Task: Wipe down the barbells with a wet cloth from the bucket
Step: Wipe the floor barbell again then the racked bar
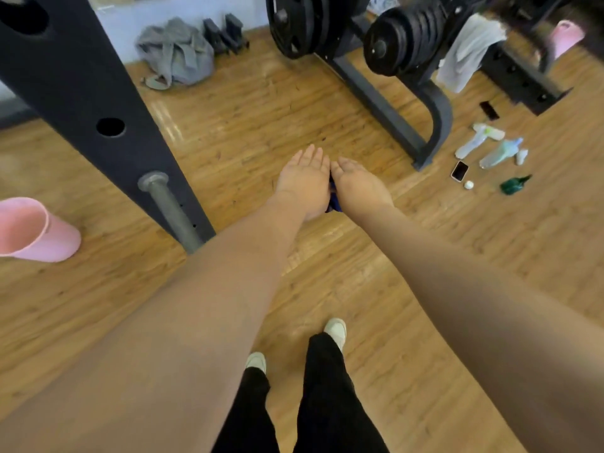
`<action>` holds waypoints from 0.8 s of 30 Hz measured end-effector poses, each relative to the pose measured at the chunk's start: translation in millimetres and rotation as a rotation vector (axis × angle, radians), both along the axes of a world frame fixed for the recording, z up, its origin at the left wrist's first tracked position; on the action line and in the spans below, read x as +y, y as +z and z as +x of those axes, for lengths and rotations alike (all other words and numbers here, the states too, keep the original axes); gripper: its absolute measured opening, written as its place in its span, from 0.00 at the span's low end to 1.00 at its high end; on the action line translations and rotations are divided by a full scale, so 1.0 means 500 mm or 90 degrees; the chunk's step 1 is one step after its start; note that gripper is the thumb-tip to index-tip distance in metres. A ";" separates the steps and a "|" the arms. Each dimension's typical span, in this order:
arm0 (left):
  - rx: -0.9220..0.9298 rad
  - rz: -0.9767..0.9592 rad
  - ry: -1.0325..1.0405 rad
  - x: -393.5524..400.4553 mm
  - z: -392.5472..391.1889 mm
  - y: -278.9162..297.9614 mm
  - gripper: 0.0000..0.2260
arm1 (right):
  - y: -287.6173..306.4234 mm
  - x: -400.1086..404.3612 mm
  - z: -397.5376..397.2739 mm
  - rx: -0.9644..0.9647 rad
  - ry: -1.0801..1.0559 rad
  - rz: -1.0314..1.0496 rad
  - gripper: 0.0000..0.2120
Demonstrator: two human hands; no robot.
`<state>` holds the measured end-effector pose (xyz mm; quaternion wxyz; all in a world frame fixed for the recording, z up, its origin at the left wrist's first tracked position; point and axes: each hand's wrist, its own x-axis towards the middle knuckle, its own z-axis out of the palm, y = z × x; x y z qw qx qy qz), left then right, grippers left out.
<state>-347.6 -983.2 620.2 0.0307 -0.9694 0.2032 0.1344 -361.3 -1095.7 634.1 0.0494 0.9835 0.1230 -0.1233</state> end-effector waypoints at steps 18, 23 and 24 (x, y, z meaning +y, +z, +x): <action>-0.017 -0.008 0.259 -0.112 0.468 0.094 0.27 | 0.078 -0.098 0.568 -0.041 0.242 0.038 0.26; -0.040 -0.024 0.301 -0.065 0.627 0.109 0.25 | 0.080 -0.044 0.748 -0.056 0.278 0.050 0.27; -0.041 -0.024 0.304 -0.057 0.663 0.107 0.25 | 0.080 -0.035 0.786 -0.059 0.282 0.050 0.27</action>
